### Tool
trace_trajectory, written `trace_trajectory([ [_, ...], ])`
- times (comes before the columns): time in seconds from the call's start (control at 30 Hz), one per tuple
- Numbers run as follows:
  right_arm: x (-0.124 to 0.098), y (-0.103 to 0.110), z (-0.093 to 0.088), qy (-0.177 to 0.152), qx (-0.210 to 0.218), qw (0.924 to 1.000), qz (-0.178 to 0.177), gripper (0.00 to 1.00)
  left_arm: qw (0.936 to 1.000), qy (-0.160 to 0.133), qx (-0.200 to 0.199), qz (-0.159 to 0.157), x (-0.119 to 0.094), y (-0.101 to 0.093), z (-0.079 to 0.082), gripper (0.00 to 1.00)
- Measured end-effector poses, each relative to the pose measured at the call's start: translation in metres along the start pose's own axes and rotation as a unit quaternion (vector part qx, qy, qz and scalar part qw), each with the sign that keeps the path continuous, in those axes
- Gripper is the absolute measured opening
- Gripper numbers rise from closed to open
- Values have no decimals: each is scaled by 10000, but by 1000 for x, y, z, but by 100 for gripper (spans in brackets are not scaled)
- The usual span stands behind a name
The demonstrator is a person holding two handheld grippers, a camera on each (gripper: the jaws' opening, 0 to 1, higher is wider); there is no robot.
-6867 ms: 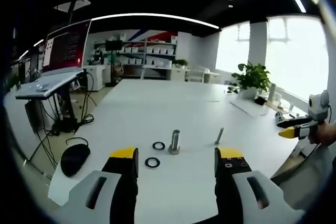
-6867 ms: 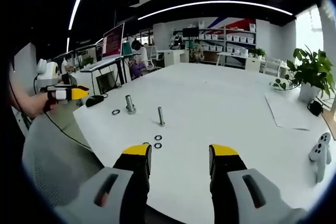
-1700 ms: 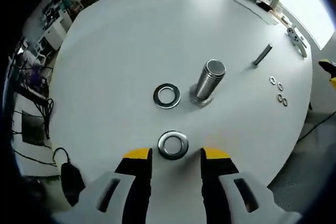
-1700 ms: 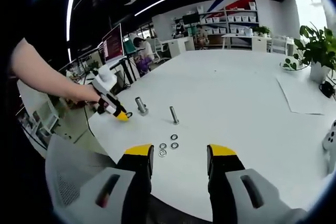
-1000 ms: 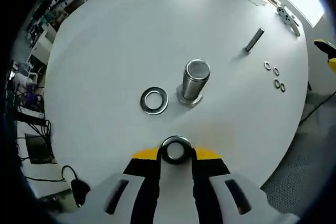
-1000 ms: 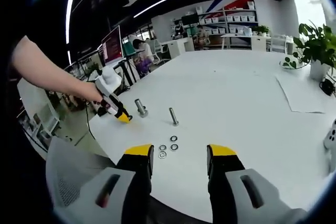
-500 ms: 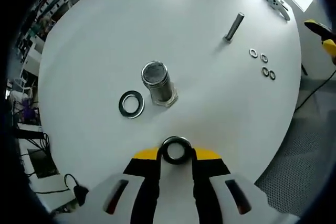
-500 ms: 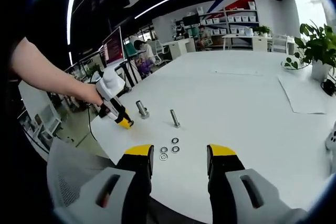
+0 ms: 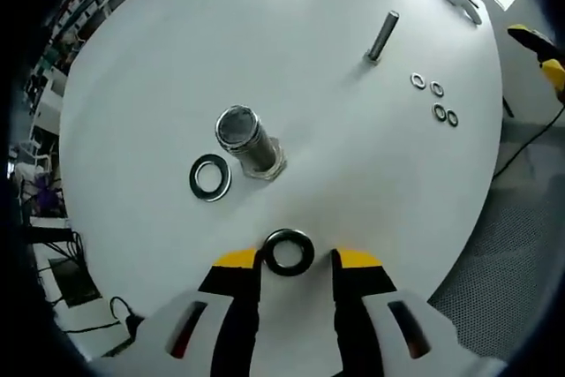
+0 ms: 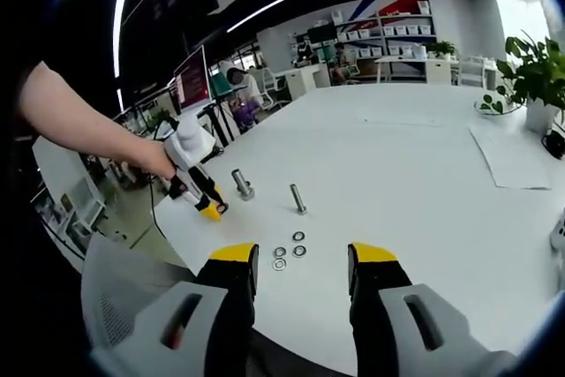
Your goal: Place the washer onto the threaded stud by aligning its center hole with the stud, sliding it down to the base, and recovering from edge contact or off-axis alignment until the washer reaches the visible bottom stop.
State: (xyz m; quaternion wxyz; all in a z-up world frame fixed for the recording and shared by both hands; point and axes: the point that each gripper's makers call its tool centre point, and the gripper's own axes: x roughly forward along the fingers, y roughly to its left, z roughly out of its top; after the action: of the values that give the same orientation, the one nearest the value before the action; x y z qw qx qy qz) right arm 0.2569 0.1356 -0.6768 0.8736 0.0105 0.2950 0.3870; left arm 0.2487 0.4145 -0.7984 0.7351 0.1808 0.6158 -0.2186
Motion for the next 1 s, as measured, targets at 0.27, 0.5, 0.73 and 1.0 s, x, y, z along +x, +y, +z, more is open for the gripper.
trace_trajectory([
  [0.27,-3,0,-3,17,-7,10000,-22,43,10000,21,18,63,0,0,0,21],
  [0.5,-4,0,-7,57,-32,10000,-19,43,9998,-193,-39,43,-2,1,-1,19],
  [0.73,-3,-1,-6,66,-65,10000,-8,42,9994,-268,-191,96,-2,0,0,19],
  [1.0,-4,-4,-6,66,-55,10000,-23,42,9991,-244,-339,72,-2,1,-1,18],
])
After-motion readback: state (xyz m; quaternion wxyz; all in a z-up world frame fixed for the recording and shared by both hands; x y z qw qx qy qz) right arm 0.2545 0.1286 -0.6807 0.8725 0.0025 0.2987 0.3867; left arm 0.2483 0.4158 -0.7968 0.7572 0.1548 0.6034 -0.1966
